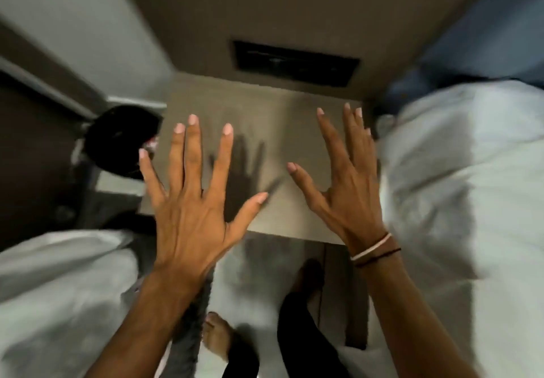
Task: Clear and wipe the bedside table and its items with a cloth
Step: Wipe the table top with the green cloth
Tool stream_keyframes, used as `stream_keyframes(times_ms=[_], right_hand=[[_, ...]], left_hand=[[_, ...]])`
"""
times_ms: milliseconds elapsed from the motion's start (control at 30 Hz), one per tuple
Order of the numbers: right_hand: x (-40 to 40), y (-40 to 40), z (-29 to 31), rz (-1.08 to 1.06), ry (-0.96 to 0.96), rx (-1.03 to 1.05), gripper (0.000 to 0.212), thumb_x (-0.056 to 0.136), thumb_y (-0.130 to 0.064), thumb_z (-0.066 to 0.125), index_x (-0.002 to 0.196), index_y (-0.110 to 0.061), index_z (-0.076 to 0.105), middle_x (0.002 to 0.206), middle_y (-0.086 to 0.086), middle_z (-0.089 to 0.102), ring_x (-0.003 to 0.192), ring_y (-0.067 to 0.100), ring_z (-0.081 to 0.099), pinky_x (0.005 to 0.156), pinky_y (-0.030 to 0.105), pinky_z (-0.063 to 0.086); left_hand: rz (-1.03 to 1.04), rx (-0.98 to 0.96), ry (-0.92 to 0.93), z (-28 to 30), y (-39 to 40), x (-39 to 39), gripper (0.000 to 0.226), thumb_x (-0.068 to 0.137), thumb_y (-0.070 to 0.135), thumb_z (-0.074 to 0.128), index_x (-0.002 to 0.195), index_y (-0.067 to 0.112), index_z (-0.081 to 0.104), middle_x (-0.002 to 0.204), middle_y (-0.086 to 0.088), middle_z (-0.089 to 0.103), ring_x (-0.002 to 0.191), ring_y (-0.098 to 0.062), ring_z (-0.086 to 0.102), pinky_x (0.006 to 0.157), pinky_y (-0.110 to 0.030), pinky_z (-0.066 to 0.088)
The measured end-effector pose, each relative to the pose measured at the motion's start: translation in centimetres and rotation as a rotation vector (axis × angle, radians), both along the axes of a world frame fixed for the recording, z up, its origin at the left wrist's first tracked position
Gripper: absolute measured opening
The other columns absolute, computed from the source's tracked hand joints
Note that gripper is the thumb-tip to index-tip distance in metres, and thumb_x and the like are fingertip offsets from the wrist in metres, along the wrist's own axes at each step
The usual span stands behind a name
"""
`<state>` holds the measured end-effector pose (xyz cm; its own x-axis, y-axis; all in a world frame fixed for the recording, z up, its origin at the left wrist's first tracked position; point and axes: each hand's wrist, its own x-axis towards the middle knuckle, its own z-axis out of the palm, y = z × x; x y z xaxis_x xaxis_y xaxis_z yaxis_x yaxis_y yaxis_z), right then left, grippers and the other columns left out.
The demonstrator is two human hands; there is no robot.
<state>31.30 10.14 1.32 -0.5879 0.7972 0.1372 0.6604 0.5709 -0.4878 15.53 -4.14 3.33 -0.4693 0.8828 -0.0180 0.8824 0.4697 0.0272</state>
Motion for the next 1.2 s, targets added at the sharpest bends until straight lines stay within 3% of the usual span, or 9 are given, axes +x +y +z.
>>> stream_keyframes(times_ms=[267, 400, 500, 633, 833, 933, 1067, 1133, 1200], right_hand=[[-15.1, -15.8, 0.3, 0.463, -0.001, -0.066, 0.082, 0.091, -0.064, 0.05, 0.158, -0.021, 0.031, 0.168, 0.016, 0.019, 0.158, 0.031, 0.012, 0.126, 0.055, 0.015], [-20.2, -25.0, -0.1, 0.645, 0.004, -0.244, 0.076, 0.091, -0.062, 0.052, 0.153, -0.021, 0.039, 0.16, 0.012, 0.039, 0.149, 0.028, 0.035, 0.119, 0.048, 0.036], [-23.3, -32.3, -0.3, 0.722, 0.087, -0.584, 0.059, 0.089, -0.052, 0.063, 0.137, -0.019, 0.057, 0.135, 0.001, 0.063, 0.124, 0.019, 0.059, 0.102, 0.044, 0.053], [-27.0, -39.1, 0.0, 0.776, -0.014, -0.608, 0.055, 0.083, -0.052, 0.07, 0.129, -0.022, 0.063, 0.114, 0.0, 0.07, 0.109, 0.023, 0.06, 0.095, 0.048, 0.052], [-29.4, -42.4, 0.5, 0.817, -0.264, -0.364, 0.055, 0.083, -0.055, 0.073, 0.124, -0.02, 0.063, 0.119, 0.004, 0.068, 0.116, 0.028, 0.055, 0.1, 0.045, 0.043], [-28.2, -40.4, 0.4, 0.715, -0.135, -0.564, 0.04, 0.082, -0.05, 0.076, 0.102, -0.015, 0.071, 0.099, 0.005, 0.074, 0.1, 0.027, 0.065, 0.087, 0.041, 0.054], [-23.2, -33.2, -0.2, 0.431, 0.109, -0.89, 0.02, 0.082, -0.029, 0.081, 0.08, -0.018, 0.065, 0.072, -0.004, 0.067, 0.07, 0.013, 0.065, 0.066, 0.03, 0.054], [-19.0, -28.8, -0.5, 0.222, 0.23, -1.03, 0.016, 0.084, -0.013, 0.08, 0.083, -0.011, 0.064, 0.076, 0.002, 0.071, 0.072, 0.015, 0.069, 0.066, 0.028, 0.055], [-14.4, -24.2, -0.9, -0.009, 0.31, -1.076, 0.013, 0.086, -0.007, 0.077, 0.089, -0.004, 0.064, 0.087, 0.017, 0.075, 0.083, 0.031, 0.074, 0.074, 0.04, 0.061]], left_hand=[[0.471, -0.027, -0.049, 2.0, -20.7, -9.2, 0.084, 0.093, 0.074, 0.021, 0.159, 0.024, 0.011, 0.166, -0.018, 0.008, 0.154, -0.032, 0.007, 0.116, -0.07, 0.01], [0.682, 0.023, -0.104, 1.8, -30.2, -9.9, 0.074, 0.098, 0.062, 0.03, 0.158, 0.022, 0.015, 0.165, -0.02, 0.014, 0.151, -0.035, 0.018, 0.115, -0.062, 0.024], [0.917, 0.083, -0.167, 2.1, -36.5, -9.8, 0.064, 0.101, 0.048, 0.042, 0.154, 0.017, 0.026, 0.156, -0.023, 0.032, 0.138, -0.042, 0.039, 0.101, -0.057, 0.042], [1.168, -0.01, -0.362, 2.6, -41.9, -8.8, 0.066, 0.092, 0.049, 0.054, 0.145, 0.019, 0.03, 0.134, -0.014, 0.047, 0.114, -0.039, 0.055, 0.076, -0.05, 0.052], [1.251, 0.148, -0.728, 1.8, -44.6, -9.2, 0.06, 0.08, 0.035, 0.077, 0.128, 0.024, 0.042, 0.1, 0.001, 0.059, 0.092, -0.025, 0.06, 0.071, -0.034, 0.051], [1.251, 0.199, -0.937, 2.2, -44.1, -10.9, 0.057, 0.071, 0.021, 0.086, 0.116, 0.029, 0.051, 0.087, 0.01, 0.064, 0.079, -0.015, 0.062, 0.06, -0.019, 0.043], [0.992, 0.15, -1.086, 3.5, -39.5, -12.7, 0.049, 0.05, 0.033, 0.084, 0.091, 0.037, 0.057, 0.07, 0.002, 0.073, 0.066, -0.014, 0.068, 0.062, -0.027, 0.052], [0.818, 0.151, -1.139, 3.6, -34.6, -13.1, 0.054, 0.042, 0.043, 0.073, 0.093, 0.039, 0.056, 0.069, -0.002, 0.069, 0.059, -0.016, 0.063, 0.057, -0.028, 0.052], [0.665, 0.129, -1.134, 2.8, -28.5, -12.8, 0.06, 0.043, 0.045, 0.069, 0.101, 0.038, 0.054, 0.078, -0.004, 0.067, 0.066, -0.019, 0.064, 0.062, -0.037, 0.055]])
